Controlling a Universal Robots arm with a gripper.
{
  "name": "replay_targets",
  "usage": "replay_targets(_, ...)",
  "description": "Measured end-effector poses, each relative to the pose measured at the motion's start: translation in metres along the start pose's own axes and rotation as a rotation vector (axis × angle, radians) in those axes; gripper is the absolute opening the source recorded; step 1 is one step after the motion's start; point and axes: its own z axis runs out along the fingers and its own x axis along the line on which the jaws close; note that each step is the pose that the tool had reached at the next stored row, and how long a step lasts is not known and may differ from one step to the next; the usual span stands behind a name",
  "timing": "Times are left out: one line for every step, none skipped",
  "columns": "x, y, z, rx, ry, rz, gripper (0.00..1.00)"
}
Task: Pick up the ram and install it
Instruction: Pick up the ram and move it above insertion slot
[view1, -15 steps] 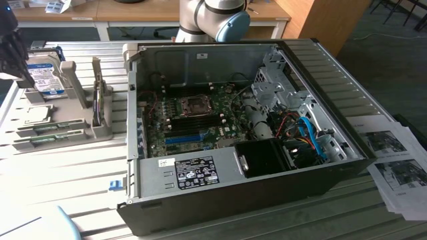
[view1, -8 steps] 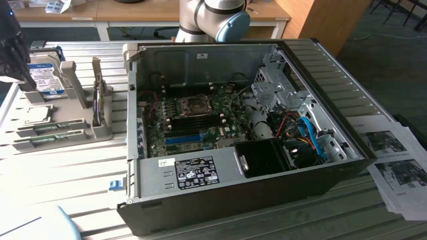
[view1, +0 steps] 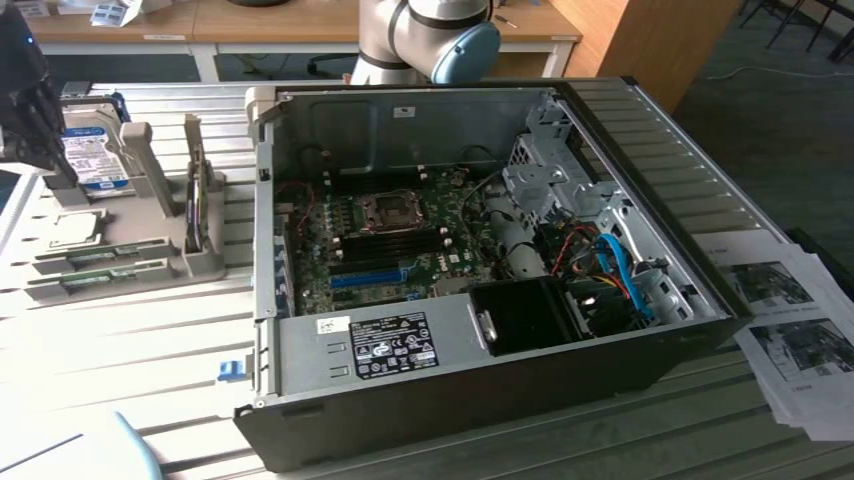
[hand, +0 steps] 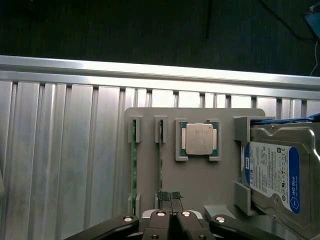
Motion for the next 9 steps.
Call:
replay_targets(0.0,-0.0001,0.0012,0.0,0.0001,0.0,0.09)
replay_targets(0.0,-0.0001,0.0026,0.0,0.0,0.0,0.09)
replay_targets(0.0001,-0.0002,0.0037,-0.0001,0.0,0.0,0.09)
replay_targets(0.0001,-0.0002,0.0048,0.0,0.0,0.0,0.09)
replay_targets(0.0001,-0.0002,0.0059,0.0,0.0,0.0,0.09)
replay_targets(0.0002,-0.0003,0.0069,-0.0001,0.0,0.0,0.09)
replay_targets(0.0002,-0.0003,0.0079,0.0,0.0,0.0,0.09)
replay_targets(0.0002,-0.0004,0.0088,0.0,0.0,0.0,0.09)
replay_targets(0.0002,-0.0004,0.0092,-0.0001,0.0,0.0,0.09)
